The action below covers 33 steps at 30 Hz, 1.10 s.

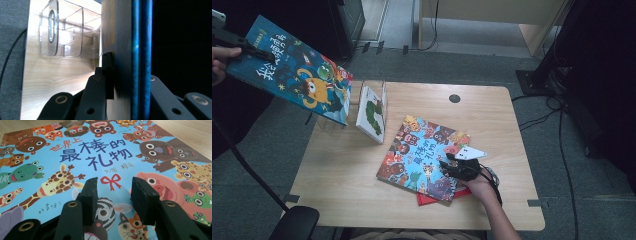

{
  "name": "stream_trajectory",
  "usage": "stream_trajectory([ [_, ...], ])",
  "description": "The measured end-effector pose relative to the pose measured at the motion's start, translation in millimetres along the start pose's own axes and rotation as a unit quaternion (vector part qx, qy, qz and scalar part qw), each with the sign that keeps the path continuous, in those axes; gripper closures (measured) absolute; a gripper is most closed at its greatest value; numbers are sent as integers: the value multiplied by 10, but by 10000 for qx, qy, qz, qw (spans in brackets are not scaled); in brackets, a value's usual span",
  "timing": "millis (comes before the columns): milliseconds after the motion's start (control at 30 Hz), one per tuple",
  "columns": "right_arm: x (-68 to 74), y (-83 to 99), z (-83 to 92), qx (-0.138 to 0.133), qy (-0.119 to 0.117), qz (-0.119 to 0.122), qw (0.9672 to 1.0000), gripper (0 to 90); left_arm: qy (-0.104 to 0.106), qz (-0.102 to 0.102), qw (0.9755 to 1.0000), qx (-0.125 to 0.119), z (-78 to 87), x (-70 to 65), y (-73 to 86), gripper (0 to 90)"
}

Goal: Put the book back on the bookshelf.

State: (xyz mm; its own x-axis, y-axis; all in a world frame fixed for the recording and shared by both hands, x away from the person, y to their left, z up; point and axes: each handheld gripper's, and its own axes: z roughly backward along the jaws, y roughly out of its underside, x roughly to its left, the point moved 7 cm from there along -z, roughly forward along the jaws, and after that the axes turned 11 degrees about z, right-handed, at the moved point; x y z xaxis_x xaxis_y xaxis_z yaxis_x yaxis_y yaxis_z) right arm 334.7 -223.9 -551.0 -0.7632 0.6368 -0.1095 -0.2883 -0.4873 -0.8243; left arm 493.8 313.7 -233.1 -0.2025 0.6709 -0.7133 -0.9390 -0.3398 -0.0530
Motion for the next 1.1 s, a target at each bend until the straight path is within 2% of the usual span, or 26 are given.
stream_trajectory([
  [167,1,0,2,19,-12,-23,10000,564,-76,2,10000,20,62,53,-9,820],
  [567,-2,-3,3,50,-43,-29,10000,565,-275,82,9994,-199,258,184,-3,818],
  [633,-3,-4,3,49,-43,-34,10000,566,-292,87,9993,-218,258,196,-4,817],
  [667,-5,-5,2,52,-56,-32,10000,567,-376,82,9990,-213,255,224,-5,818],
  [900,-9,-6,-1,50,-65,-13,10000,568,-595,51,9980,-190,214,277,-17,817],
  [1100,-10,-7,0,55,-73,-16,10000,568,-712,34,9972,-209,103,309,-51,815],
])
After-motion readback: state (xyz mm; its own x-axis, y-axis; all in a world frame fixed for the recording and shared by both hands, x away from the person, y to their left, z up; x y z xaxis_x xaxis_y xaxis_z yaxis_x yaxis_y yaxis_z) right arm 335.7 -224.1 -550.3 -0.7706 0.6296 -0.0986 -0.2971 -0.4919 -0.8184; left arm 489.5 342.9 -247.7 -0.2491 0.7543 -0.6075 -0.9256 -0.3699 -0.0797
